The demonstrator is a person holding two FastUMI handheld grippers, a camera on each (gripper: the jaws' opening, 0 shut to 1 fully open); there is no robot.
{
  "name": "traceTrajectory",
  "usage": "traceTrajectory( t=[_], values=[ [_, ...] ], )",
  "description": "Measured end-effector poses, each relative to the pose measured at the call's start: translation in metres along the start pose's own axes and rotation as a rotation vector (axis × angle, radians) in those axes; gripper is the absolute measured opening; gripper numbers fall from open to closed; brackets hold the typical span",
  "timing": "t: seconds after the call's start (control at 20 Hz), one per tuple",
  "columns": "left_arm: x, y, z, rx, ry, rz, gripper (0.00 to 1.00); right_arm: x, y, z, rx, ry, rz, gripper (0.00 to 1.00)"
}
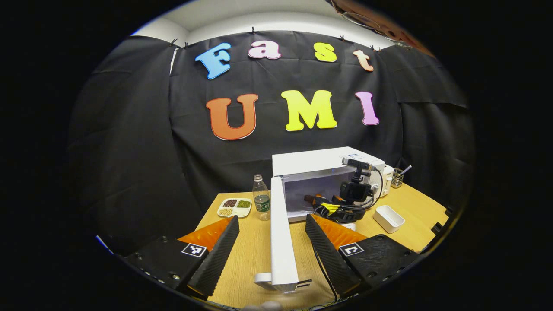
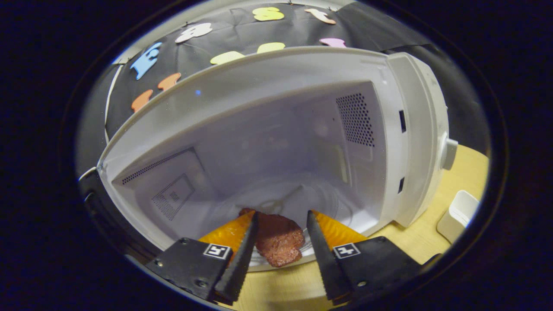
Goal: Open the microwave oven with the left hand, put the food in, and close the microwave oven.
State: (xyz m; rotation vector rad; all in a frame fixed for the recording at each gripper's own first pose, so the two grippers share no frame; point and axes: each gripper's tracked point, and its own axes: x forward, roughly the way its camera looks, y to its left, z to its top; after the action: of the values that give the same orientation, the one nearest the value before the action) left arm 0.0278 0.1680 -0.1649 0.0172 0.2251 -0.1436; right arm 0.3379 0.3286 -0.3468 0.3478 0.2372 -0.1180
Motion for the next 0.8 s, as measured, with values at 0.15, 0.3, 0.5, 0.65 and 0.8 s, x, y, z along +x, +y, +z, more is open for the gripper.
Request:
traceTrajectory(
  t=[0.15, 0.3, 0.5, 0.65, 0.8],
  values=[
    [-0.002, 0.001, 0.001, 0.005, -0.004, 0.004, 0.95, -0.010, 0.004, 0.009, -0.075, -0.022, 0.014, 0.89],
    [0.000, 0.003, 0.005, -0.004, -0.013, 0.008, 0.95, -0.027, 0.006, 0.017, -0.107, -0.027, 0.050, 0.96],
    [-0.005, 0.009, 0.010, 0.007, -0.037, 0.020, 0.95, -0.063, -0.009, 0.036, -0.131, -0.019, 0.072, 0.97],
    [-0.009, 0.022, 0.008, -0.004, -0.042, 0.039, 0.95, -0.099, -0.021, 0.061, -0.169, -0.007, 0.098, 0.98],
    [-0.015, 0.034, 0.004, -0.013, -0.043, 0.061, 0.95, -0.143, -0.036, 0.094, -0.267, -0.008, 0.111, 0.98]
  ],
)
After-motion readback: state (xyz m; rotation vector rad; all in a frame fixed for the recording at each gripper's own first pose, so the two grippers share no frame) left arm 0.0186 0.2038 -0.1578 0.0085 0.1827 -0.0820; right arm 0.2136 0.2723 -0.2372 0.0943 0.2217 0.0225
